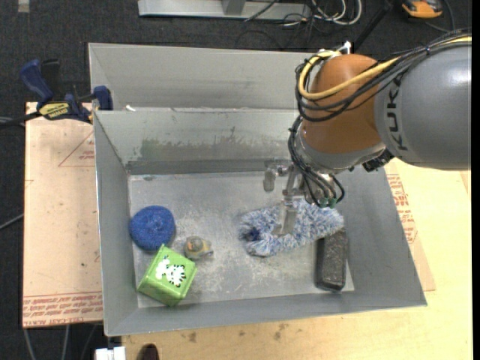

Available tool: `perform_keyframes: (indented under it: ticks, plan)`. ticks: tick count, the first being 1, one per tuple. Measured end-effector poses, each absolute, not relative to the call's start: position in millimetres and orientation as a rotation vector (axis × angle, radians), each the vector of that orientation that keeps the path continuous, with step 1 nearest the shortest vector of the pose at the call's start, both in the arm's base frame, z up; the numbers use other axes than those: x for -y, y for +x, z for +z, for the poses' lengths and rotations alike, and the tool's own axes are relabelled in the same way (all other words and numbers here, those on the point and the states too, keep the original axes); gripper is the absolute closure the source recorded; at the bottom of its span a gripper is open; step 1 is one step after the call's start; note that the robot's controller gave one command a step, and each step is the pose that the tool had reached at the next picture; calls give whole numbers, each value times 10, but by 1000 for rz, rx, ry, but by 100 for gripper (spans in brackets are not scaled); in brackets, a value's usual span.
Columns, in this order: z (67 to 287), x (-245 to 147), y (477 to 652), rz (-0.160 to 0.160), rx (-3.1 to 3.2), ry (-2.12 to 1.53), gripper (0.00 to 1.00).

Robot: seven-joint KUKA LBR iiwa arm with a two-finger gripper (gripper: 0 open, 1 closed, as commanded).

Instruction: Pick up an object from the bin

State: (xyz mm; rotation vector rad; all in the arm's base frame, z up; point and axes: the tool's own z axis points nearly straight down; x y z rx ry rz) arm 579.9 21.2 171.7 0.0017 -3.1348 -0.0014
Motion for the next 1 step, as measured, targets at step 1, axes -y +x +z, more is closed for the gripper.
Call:
perform_keyframes:
  ticks: [1]
  plan:
    - [1764,-211,5813,-2,3142,1,0]
